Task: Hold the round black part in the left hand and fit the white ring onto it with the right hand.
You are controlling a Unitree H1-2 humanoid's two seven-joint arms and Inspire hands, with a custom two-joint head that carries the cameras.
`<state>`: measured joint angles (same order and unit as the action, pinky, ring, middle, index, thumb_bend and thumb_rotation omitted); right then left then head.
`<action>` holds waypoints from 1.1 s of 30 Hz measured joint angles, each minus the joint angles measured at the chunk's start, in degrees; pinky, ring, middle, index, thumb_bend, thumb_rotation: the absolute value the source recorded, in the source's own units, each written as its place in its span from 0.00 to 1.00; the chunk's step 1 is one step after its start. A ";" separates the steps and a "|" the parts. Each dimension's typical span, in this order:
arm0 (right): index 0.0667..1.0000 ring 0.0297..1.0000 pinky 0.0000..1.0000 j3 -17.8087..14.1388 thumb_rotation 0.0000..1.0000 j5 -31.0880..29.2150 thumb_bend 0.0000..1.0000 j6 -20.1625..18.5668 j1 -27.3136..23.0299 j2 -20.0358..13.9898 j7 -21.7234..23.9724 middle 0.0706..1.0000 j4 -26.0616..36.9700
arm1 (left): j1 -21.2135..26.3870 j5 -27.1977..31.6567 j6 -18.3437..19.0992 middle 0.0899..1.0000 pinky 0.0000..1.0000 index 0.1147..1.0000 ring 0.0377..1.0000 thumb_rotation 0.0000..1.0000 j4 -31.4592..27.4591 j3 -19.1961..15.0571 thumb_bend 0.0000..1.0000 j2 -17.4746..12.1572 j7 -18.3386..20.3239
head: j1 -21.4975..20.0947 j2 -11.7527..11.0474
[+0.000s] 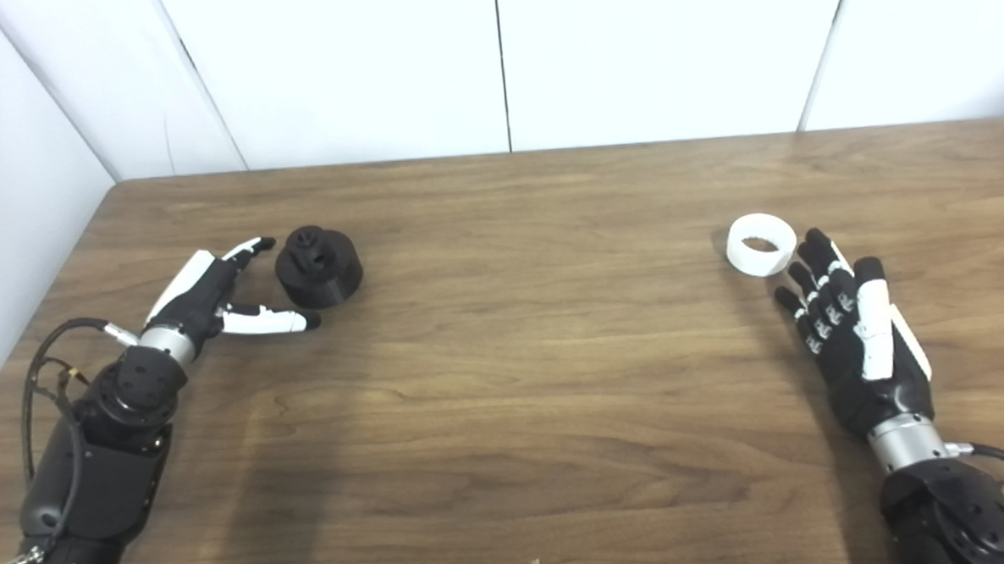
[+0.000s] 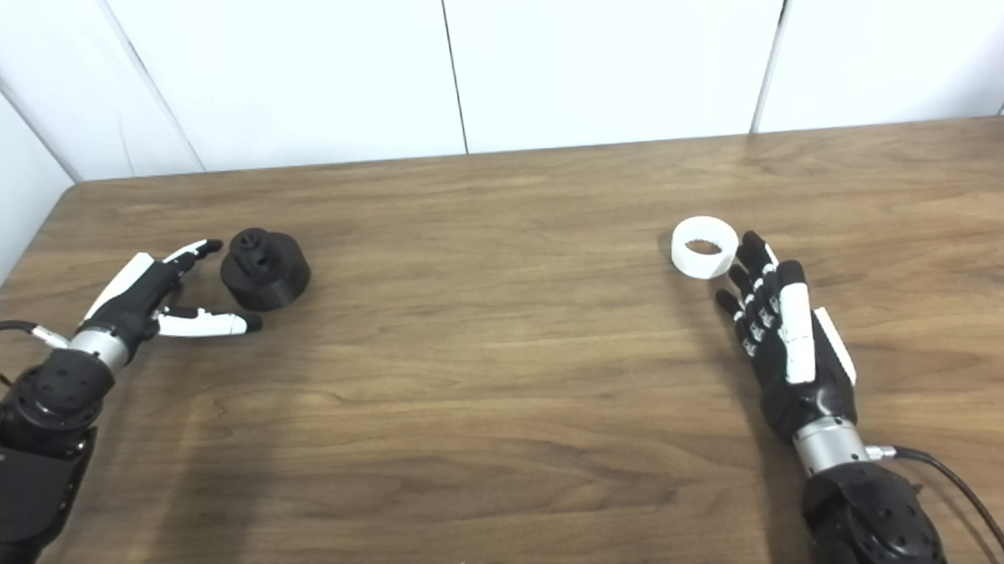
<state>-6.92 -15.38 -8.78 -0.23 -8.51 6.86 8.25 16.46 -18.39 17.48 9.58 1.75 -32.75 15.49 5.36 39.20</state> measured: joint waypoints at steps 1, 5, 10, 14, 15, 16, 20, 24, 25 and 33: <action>0.98 1.00 0.95 0.01 1.00 0.00 0.63 0.00 0.00 -0.09 0.00 1.00 0.00 | 0.03 -0.03 -0.14 0.99 0.98 0.93 1.00 0.30 0.15 0.00 0.98 -0.01 -0.38 | 0.00 0.00; 0.99 1.00 0.95 0.10 1.00 0.01 0.63 0.00 0.00 -0.30 0.01 1.00 -0.01 | 0.22 -0.45 -0.27 0.97 0.95 0.93 1.00 0.30 0.31 0.42 0.98 -0.03 -0.79 | 0.52 -0.53; 0.99 1.00 0.96 0.25 1.00 0.01 0.63 0.00 0.00 -0.33 0.01 1.00 -0.03 | 0.97 -1.32 -0.55 0.98 0.95 0.93 1.00 0.30 1.14 0.53 0.96 -0.09 -1.08 | 0.62 -0.88; 0.99 1.00 0.97 0.29 1.00 0.18 0.63 0.00 0.01 -0.34 0.01 1.00 -0.03 | 1.09 -1.38 -0.86 0.98 0.93 0.94 1.00 0.31 1.35 0.74 0.95 -0.07 -1.08 | 0.53 -1.05; 0.99 1.00 0.97 0.29 1.00 0.18 0.63 0.00 0.03 -0.35 0.01 1.00 -0.03 | 1.24 -1.49 -1.06 0.98 0.93 0.94 1.00 0.31 1.51 0.75 0.96 -0.07 -1.17 | 0.53 -1.06; 0.99 1.00 0.98 0.29 1.00 0.18 0.63 0.00 0.06 -0.35 0.01 1.00 -0.03 | 1.47 -1.49 -1.19 0.98 0.93 0.94 1.00 0.30 1.82 0.75 0.96 -0.07 -1.21 | 0.53 -1.06; 0.99 1.00 0.97 0.33 1.00 0.18 0.62 0.02 0.08 -0.34 0.02 1.00 -0.03 | 2.22 -1.86 -1.37 0.97 0.92 0.94 1.00 0.30 2.19 1.06 0.95 0.03 -1.35 | 0.53 -1.14; 0.99 1.00 0.97 0.36 1.00 0.18 0.62 0.04 0.09 -0.35 0.02 1.00 -0.03 | 2.67 -2.21 -2.26 0.97 0.91 0.93 1.00 0.31 2.64 1.74 0.95 0.42 -1.56 | 0.53 -1.41; 0.99 1.00 0.97 0.36 1.00 0.18 0.62 0.05 0.10 -0.34 0.02 1.00 -0.03 | 2.82 -2.34 -2.34 0.97 0.91 0.93 1.00 0.31 2.82 1.88 0.95 0.52 -1.72 | 0.53 -1.41; 0.99 1.00 0.97 0.48 1.00 0.17 0.62 0.39 0.26 -0.33 0.03 1.00 -0.04 | 3.96 -3.73 -3.18 0.96 0.92 0.91 1.00 0.31 3.85 3.05 0.96 0.92 -3.17 | 0.35 -1.67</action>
<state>-6.44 -15.20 -8.39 0.02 -8.85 6.89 8.22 20.42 -22.12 14.30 13.44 4.81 -31.82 12.32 5.71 37.53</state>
